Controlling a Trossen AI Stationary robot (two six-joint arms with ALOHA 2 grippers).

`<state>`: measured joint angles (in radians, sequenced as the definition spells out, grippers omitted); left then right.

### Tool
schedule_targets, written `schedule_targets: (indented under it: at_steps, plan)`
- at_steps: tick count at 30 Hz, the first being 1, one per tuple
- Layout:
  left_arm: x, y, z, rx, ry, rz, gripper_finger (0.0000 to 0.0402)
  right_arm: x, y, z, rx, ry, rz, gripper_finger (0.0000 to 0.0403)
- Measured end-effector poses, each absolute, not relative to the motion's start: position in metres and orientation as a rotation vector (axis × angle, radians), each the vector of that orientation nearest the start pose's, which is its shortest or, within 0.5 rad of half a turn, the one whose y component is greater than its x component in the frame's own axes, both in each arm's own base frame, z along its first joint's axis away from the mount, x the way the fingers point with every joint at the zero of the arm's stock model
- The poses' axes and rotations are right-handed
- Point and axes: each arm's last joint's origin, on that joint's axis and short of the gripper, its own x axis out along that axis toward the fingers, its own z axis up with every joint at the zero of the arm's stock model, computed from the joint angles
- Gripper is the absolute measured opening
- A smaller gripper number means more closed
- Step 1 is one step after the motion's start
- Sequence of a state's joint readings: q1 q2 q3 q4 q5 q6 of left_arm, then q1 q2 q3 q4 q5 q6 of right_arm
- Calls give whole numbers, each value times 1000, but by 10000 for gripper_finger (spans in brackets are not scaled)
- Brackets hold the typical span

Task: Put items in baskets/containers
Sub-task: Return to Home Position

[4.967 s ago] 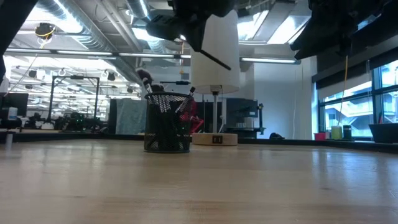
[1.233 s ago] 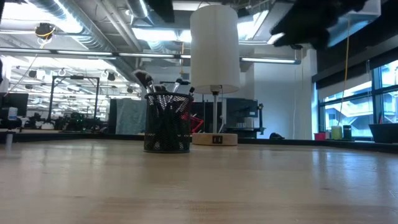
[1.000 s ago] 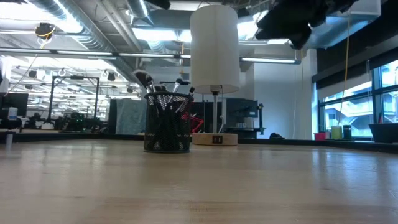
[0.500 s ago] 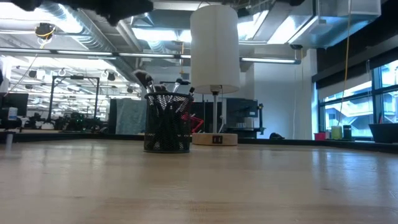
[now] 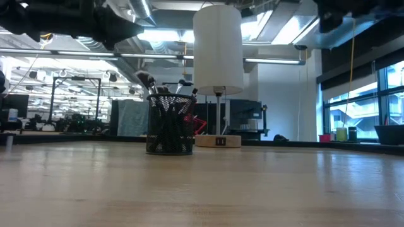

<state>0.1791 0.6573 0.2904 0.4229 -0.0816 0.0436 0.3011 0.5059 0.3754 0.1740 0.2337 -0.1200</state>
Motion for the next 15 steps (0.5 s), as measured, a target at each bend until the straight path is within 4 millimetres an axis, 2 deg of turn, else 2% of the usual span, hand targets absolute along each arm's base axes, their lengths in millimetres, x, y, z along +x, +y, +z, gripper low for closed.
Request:
schedule_targets:
  at_steps: [5, 9, 15]
  plan:
    - [147, 34, 236, 45, -67, 206, 5, 103, 21, 252, -70, -123, 32, 1]
    - [137, 36, 227, 36, -98, 225, 5, 84, 15, 251, -21, -161, 55, 1]
    - [122, 37, 201, -21, -137, 256, 3, 74, 11, 243, 25, -147, 30, 1]
